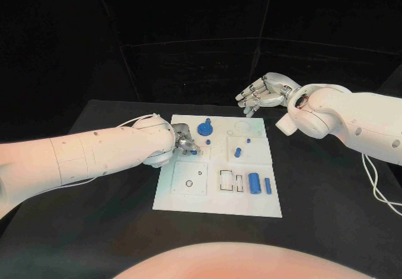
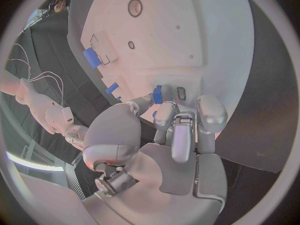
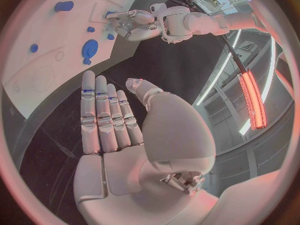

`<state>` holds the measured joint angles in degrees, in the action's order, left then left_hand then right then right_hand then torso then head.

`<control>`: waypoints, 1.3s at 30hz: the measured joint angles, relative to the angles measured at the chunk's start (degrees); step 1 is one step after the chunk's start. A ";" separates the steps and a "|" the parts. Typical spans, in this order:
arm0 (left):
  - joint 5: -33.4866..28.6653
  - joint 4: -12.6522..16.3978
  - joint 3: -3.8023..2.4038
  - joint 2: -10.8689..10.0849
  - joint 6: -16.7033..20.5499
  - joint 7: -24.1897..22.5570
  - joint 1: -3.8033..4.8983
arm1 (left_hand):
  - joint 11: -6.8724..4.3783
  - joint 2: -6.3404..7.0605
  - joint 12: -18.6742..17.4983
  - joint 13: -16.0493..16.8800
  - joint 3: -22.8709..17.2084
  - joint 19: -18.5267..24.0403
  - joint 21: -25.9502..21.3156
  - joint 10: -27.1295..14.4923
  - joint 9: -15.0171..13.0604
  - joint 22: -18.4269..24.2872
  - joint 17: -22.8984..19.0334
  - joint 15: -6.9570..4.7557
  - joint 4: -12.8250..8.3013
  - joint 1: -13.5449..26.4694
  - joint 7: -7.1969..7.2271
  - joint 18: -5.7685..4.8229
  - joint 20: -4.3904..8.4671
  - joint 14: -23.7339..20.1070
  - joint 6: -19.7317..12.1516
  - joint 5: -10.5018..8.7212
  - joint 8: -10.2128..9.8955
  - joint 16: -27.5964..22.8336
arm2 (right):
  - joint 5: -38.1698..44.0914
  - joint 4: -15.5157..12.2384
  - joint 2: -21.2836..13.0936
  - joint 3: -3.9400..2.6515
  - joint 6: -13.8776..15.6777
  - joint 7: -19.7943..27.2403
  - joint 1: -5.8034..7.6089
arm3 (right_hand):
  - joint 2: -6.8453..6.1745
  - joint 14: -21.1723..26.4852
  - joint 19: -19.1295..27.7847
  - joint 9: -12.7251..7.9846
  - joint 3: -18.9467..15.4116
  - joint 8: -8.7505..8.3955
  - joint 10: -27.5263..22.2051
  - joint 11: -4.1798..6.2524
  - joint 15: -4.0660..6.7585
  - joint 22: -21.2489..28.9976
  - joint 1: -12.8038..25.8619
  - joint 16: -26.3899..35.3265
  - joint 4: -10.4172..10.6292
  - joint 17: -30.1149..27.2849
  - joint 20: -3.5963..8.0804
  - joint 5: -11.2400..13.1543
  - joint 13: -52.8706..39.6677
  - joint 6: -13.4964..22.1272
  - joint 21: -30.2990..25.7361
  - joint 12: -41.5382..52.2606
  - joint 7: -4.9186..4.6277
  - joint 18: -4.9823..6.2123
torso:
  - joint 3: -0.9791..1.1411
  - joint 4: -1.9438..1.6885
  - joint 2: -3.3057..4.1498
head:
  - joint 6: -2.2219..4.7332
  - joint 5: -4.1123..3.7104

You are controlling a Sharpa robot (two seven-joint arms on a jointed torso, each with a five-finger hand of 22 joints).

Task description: Assemble the parts on the task board

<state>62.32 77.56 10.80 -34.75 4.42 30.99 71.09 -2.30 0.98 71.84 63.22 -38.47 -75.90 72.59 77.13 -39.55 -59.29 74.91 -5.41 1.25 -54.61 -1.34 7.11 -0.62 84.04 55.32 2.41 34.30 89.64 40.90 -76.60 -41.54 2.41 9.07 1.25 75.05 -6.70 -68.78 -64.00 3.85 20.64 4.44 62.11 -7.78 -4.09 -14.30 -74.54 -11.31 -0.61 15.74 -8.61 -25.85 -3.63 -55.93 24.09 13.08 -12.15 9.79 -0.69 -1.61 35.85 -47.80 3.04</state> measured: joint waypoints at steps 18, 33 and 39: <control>-0.13 -0.67 0.20 0.49 -0.46 -0.02 -0.25 | -0.82 0.36 1.82 2.35 2.66 -1.01 1.36 2.06 0.29 -2.23 0.00 -0.21 2.82 4.74 0.63 -0.57 0.19 -0.20 1.64 0.51 0.66 0.00 | -0.03 0.14 0.15 0.01 -0.62 -0.38 0.00 | -0.45 0.20 0.00 0.00 -0.24 0.00 -0.20 -0.21 -0.20 0.19 0.45 0.00 0.24 -0.18 0.00 0.00 0.00 0.18 -0.47 0.00 0.18 0.01 | -0.01 -0.02 0.00 | 0.02 -0.12; -1.10 -1.54 0.18 0.89 -0.90 -0.07 -0.15 | -0.69 -0.79 2.45 3.32 3.63 -1.43 1.97 2.33 0.42 -3.37 0.00 -0.41 3.78 6.19 0.69 -0.54 0.20 0.00 2.29 0.52 0.44 0.00 | -0.04 0.14 0.19 0.01 -0.95 -0.50 0.00 | -0.22 0.20 0.00 0.00 -0.24 0.00 -0.20 -0.20 -0.20 0.25 0.67 0.00 0.24 -0.23 0.00 0.00 0.00 0.18 -0.47 0.00 0.18 0.00 | 0.02 -0.03 0.00 | 0.17 -0.20; -1.84 -1.61 0.18 0.81 -1.01 -0.10 -0.11 | -0.88 1.36 2.47 3.46 8.17 -1.52 1.98 2.52 0.70 -3.64 0.00 -0.41 5.55 9.04 0.72 -1.35 0.29 0.00 2.95 0.52 0.25 0.00 | -0.04 0.14 0.20 0.01 -1.08 -0.53 0.00 | -0.22 0.20 0.00 0.00 -0.31 0.00 -0.40 -0.41 -0.20 0.31 0.67 0.00 0.31 -0.29 0.00 0.00 0.00 0.18 -0.62 0.00 0.18 0.00 | 0.02 -0.04 0.01 | 0.21 -0.31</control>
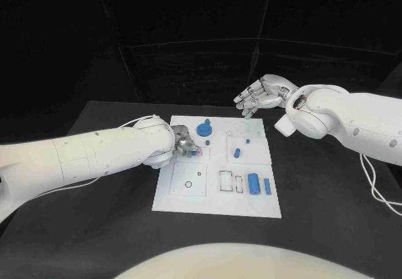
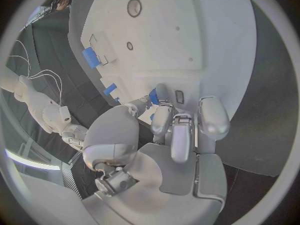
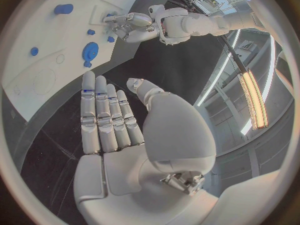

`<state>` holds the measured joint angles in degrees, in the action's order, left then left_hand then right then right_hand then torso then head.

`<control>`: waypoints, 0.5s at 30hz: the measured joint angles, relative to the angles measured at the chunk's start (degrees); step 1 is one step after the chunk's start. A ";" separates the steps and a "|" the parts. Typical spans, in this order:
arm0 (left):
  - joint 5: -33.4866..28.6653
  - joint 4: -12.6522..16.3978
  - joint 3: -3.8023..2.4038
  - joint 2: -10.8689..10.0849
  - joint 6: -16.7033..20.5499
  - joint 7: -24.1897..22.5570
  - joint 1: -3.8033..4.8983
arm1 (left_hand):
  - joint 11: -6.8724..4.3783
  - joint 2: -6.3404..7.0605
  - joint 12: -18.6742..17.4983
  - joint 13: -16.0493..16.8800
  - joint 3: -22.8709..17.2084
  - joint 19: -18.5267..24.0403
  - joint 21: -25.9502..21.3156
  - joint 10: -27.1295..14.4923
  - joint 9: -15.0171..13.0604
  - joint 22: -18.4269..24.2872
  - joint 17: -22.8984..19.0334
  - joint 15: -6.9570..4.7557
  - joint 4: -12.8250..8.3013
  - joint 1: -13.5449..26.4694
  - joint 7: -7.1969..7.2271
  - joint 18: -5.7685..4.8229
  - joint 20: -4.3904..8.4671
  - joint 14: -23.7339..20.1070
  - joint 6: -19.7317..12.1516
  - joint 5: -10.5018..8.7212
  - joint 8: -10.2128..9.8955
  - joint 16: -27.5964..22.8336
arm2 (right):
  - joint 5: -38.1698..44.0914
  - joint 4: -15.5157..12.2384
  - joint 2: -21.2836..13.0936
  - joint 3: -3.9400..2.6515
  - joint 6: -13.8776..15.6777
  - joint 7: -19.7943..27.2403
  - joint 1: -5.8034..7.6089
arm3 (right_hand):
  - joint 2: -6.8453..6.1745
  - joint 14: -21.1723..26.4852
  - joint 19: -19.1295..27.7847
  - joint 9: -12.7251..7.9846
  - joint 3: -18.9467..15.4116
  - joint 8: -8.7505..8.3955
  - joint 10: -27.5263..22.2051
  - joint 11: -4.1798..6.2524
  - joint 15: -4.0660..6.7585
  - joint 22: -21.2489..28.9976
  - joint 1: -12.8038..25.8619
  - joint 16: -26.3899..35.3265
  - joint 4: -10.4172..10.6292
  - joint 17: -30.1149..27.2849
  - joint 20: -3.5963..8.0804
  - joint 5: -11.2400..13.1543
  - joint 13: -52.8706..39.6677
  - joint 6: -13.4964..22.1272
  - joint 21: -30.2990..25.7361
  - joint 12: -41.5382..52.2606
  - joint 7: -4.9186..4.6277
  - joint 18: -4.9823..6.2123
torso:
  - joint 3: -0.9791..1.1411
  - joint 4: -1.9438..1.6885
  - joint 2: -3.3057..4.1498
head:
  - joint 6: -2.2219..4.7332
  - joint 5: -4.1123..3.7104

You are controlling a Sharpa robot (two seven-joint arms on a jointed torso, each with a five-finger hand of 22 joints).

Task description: Assemble the parts on the task board

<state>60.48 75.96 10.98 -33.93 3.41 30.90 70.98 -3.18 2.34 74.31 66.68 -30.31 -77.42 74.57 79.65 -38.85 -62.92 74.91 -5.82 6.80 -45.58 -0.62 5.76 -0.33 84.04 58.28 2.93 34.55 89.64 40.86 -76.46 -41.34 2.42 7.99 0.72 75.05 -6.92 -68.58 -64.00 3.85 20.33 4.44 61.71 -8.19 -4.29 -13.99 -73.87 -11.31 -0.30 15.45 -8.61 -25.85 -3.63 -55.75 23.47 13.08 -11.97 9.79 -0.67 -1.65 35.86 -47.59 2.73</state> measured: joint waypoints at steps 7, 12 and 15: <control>-0.58 0.96 -0.63 -1.08 -0.07 0.04 0.04 | 0.00 2.74 0.00 0.10 7.82 -0.12 0.22 0.00 0.25 -0.11 0.00 0.00 1.98 2.28 0.21 0.00 0.12 0.00 0.19 0.00 -0.54 0.00 | 0.00 0.10 -0.01 0.01 -0.27 -0.01 0.00 | -0.25 0.28 0.21 0.00 -0.09 0.00 -0.21 0.21 -0.03 0.18 0.25 0.00 0.09 -0.13 -0.21 0.00 0.00 0.15 -0.20 0.00 -0.15 0.01 | -0.02 -0.07 -0.01 | 0.05 -0.07; -0.81 1.47 -2.69 -1.56 0.08 0.06 0.21 | 0.00 3.48 -0.39 -0.49 12.62 -0.12 0.22 0.00 0.31 -0.12 0.00 -0.21 3.31 1.77 0.21 0.00 0.11 -0.21 0.19 0.00 -0.59 0.00 | 0.00 0.26 0.09 0.01 -0.66 0.01 -0.02 | -0.38 0.42 0.21 0.00 -0.23 0.00 -0.41 0.00 -0.01 0.24 0.38 0.00 0.23 -0.16 -0.21 0.00 0.00 0.21 -0.46 0.00 -0.21 0.00 | -0.02 -0.07 -0.01 | 0.26 -0.08; -0.88 1.62 -3.86 -1.72 0.25 0.06 0.29 | 0.00 3.37 -0.58 -0.78 14.36 -0.11 0.22 0.00 0.31 0.25 0.00 -0.20 3.90 1.03 0.21 0.00 0.12 -0.21 0.19 0.00 -0.81 0.00 | 0.00 0.41 0.20 0.01 -0.86 0.03 -0.02 | -0.38 0.42 0.21 0.00 -0.23 0.00 -0.41 0.00 -0.01 0.24 0.38 0.00 0.23 -0.16 -0.21 0.00 0.00 0.21 -0.46 0.00 -0.21 0.00 | -0.02 -0.07 -0.02 | 0.30 -0.10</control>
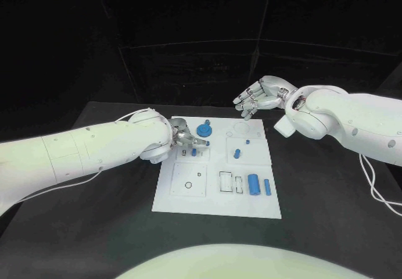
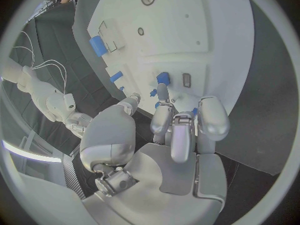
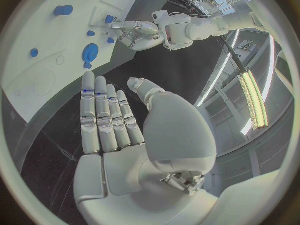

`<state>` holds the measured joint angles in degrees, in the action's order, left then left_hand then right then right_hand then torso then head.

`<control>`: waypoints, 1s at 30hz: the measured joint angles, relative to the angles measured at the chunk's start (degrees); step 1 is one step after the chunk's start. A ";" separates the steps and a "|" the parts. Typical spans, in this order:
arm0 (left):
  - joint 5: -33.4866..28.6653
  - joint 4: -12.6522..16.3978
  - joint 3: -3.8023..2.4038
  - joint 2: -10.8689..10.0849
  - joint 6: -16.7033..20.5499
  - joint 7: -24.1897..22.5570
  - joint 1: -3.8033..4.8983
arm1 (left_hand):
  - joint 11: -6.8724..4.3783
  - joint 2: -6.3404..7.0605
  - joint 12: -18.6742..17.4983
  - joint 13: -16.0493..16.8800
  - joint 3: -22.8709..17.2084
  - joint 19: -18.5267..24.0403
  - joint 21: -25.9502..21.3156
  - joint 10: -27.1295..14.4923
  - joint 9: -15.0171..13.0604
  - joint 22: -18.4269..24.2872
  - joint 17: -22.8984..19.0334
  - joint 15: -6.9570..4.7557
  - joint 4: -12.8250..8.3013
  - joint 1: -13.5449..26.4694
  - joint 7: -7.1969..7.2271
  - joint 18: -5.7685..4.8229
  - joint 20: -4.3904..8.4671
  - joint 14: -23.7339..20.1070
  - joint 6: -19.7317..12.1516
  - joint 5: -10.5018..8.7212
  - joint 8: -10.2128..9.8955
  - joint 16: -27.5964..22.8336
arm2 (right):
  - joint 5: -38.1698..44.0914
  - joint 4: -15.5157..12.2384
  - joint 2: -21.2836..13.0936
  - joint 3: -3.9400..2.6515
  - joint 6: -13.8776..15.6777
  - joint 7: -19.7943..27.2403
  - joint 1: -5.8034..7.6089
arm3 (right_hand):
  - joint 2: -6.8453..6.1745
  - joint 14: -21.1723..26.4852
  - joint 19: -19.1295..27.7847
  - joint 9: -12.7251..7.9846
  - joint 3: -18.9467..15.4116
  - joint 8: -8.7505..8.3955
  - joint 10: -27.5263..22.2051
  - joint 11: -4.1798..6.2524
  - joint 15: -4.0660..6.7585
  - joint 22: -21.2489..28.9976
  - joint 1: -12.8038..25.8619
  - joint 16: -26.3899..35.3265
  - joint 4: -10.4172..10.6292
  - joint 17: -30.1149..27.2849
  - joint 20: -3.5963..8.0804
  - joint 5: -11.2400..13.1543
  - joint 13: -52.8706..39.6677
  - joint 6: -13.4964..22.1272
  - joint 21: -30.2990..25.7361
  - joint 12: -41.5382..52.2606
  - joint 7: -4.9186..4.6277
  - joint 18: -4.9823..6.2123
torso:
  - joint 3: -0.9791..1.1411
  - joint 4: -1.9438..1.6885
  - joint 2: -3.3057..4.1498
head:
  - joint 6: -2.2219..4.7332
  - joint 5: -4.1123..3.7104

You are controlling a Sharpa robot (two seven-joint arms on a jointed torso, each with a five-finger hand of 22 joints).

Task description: Assemble the parts on the task board

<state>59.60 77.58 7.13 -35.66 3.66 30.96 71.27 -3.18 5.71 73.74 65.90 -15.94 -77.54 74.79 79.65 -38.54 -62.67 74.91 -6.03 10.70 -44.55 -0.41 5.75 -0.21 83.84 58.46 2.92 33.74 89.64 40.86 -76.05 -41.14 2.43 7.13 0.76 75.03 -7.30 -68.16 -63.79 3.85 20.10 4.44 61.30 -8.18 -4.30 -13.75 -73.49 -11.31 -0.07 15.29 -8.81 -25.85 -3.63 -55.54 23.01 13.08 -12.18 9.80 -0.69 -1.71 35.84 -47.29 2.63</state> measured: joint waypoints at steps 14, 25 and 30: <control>-0.13 0.00 -4.94 -1.45 -2.45 0.85 1.53 | 0.94 -2.26 -5.32 -6.76 6.10 2.82 -3.79 -4.47 0.22 5.27 0.00 0.10 -0.63 -9.72 -1.39 0.00 -0.53 0.10 -3.43 -0.01 -1.49 0.00 | 0.00 0.57 0.22 0.04 -0.54 0.06 -0.12 | 0.00 0.00 0.00 0.00 0.00 0.00 0.01 0.00 0.00 0.07 0.00 0.00 0.00 -0.06 0.00 0.00 0.00 0.00 0.00 0.00 0.00 0.00 | -0.03 0.10 0.02 | 0.64 -0.46; -0.06 -13.55 -5.43 2.79 -7.31 0.83 4.48 | 3.29 -4.90 -8.08 -10.97 11.03 5.04 -7.57 -6.98 7.63 10.04 0.00 1.88 -0.63 -14.97 -3.56 0.93 -2.56 0.20 -6.07 -0.01 -9.51 -1.35 | 0.00 0.90 0.57 0.05 -0.57 0.24 -0.17 | 0.00 0.00 0.00 0.00 0.00 0.00 0.01 0.00 0.00 0.21 0.00 0.00 0.00 -0.16 0.00 0.00 0.00 0.00 -0.25 0.00 0.00 0.00 | 0.00 0.05 0.13 | 1.27 0.12; 0.15 -18.70 -5.42 5.17 -9.30 -0.48 4.67 | 3.49 -4.87 -8.12 -11.32 13.15 5.04 -8.00 -7.18 8.90 10.34 0.00 2.28 -0.44 -15.97 -4.08 0.93 -2.56 0.21 -4.88 -0.01 -10.18 -1.37 | 0.00 0.99 0.66 0.05 -0.56 0.34 -0.17 | 0.00 0.00 0.00 0.00 0.00 0.00 0.01 0.00 0.00 0.27 0.00 0.00 0.00 -0.16 0.00 0.00 0.00 0.00 -0.25 0.00 0.00 0.00 | -0.01 0.27 0.25 | 1.48 0.21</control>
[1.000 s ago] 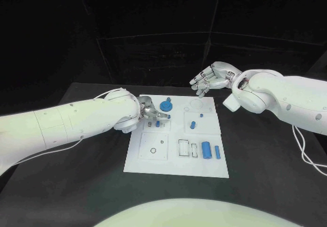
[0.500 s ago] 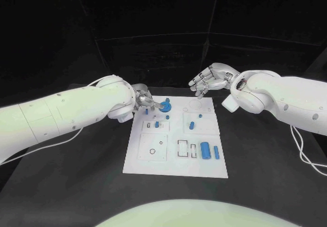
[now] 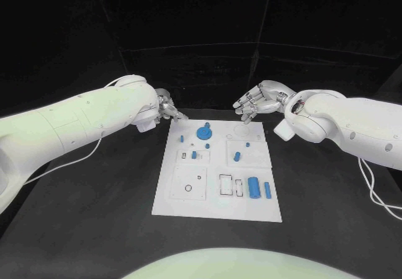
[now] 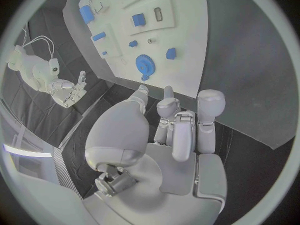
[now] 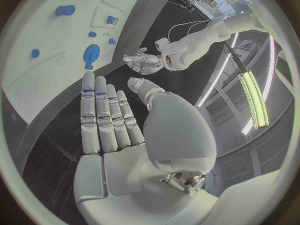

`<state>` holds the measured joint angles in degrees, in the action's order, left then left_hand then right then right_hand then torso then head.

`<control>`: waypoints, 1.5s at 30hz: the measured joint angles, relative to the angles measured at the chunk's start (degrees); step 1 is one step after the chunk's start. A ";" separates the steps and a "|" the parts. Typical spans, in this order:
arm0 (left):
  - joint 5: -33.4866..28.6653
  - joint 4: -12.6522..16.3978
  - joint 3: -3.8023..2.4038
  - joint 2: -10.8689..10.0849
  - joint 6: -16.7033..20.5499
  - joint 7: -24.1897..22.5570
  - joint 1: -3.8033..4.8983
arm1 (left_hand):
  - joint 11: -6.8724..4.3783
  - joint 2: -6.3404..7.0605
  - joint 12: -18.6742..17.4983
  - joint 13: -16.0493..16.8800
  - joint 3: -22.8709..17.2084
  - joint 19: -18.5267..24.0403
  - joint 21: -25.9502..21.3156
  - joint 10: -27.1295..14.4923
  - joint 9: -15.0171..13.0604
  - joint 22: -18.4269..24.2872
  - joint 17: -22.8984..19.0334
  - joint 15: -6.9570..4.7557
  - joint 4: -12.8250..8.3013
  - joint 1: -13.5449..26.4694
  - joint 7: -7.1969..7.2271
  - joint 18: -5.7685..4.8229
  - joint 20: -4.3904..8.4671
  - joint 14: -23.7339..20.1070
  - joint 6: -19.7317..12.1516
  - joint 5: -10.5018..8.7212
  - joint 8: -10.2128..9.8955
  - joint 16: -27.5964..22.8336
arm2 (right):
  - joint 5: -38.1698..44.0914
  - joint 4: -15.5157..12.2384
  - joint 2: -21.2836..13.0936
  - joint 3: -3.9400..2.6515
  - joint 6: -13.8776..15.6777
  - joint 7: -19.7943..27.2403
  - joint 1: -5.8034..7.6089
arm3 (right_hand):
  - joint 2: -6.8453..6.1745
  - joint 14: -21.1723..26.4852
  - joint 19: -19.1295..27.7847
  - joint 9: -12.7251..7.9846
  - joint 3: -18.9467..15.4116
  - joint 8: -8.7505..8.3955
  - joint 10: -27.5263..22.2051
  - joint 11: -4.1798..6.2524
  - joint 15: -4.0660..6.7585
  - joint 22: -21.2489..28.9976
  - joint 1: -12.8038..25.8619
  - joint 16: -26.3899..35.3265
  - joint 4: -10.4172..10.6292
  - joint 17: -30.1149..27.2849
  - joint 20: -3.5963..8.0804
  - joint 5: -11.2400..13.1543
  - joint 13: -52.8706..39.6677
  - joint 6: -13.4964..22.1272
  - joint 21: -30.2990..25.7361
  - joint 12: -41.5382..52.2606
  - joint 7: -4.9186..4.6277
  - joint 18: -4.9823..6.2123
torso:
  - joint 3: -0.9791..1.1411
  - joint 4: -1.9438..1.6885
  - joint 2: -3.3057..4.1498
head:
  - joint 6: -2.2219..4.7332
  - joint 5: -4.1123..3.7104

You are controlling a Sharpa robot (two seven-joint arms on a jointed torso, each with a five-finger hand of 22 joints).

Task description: Assemble the parts on the task board

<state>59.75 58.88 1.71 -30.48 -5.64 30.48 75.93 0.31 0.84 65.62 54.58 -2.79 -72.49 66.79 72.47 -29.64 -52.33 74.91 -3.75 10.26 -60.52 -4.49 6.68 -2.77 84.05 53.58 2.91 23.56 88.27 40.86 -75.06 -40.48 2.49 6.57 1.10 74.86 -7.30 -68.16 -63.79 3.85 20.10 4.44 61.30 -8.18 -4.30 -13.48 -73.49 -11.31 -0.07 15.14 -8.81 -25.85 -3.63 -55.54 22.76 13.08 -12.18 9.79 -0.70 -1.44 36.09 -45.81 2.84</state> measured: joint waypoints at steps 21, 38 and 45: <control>1.32 -8.31 3.02 5.09 -9.77 -1.84 -0.45 | -0.63 -1.31 1.57 1.70 4.83 -1.17 1.17 0.63 -0.80 -2.44 0.00 0.00 3.17 0.37 0.82 0.00 0.33 0.00 1.20 -0.02 3.08 0.49 | 0.02 0.25 0.30 0.01 0.10 -0.08 -0.01 | 0.00 0.00 -0.21 0.05 0.00 0.00 0.00 0.00 0.00 0.07 0.00 0.00 0.00 -0.08 -0.21 0.00 0.00 0.00 -0.31 0.23 0.00 0.00 | 0.01 0.15 0.11 | -0.18 0.73; 1.49 -10.67 3.34 7.10 -13.23 -2.93 -1.01 | -0.63 -3.18 1.57 1.39 5.88 -1.17 1.16 0.63 -1.36 -2.40 0.00 -0.01 2.44 -2.17 1.12 0.00 0.33 -0.01 1.51 -0.03 4.03 0.49 | 0.03 0.46 0.75 0.01 0.11 -0.11 -0.01 | 0.00 0.00 -0.21 0.04 0.00 0.00 0.00 0.00 0.00 0.12 0.00 0.00 0.00 -0.13 -0.21 0.00 0.00 0.00 -0.31 0.23 0.00 0.00 | -0.02 0.07 0.05 | -0.09 0.94; 1.50 -11.16 3.36 7.89 -13.33 -2.97 -1.24 | -0.62 -4.21 1.57 1.30 5.69 -1.17 1.16 0.62 -1.47 -2.40 0.00 -0.01 2.13 -3.20 1.13 0.00 0.33 -0.01 1.51 -0.03 4.23 0.49 | 0.03 0.46 0.79 0.01 0.12 -0.11 -0.01 | 0.26 0.20 -0.21 0.04 -0.01 0.00 -0.21 0.21 -0.20 0.15 0.25 0.00 0.37 -0.12 -0.21 0.00 0.00 0.00 -0.31 0.23 0.00 0.00 | -0.01 0.07 0.05 | -0.10 0.99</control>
<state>61.25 47.72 5.07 -22.59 -18.97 27.51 74.69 -0.32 -3.37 67.19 55.88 2.90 -73.66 67.96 73.09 -31.12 -54.73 74.91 -3.76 12.39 -63.72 -3.37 6.68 -2.44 84.04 55.09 2.89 27.79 88.76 40.89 -74.60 -39.69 2.50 6.69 0.99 74.85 -7.05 -67.96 -64.00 3.89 20.09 4.44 61.10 -7.97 -4.50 -13.34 -73.24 -11.31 0.29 15.01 -9.02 -25.85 -3.63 -55.54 22.45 13.31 -12.18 9.79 -0.70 -1.37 36.15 -45.92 3.83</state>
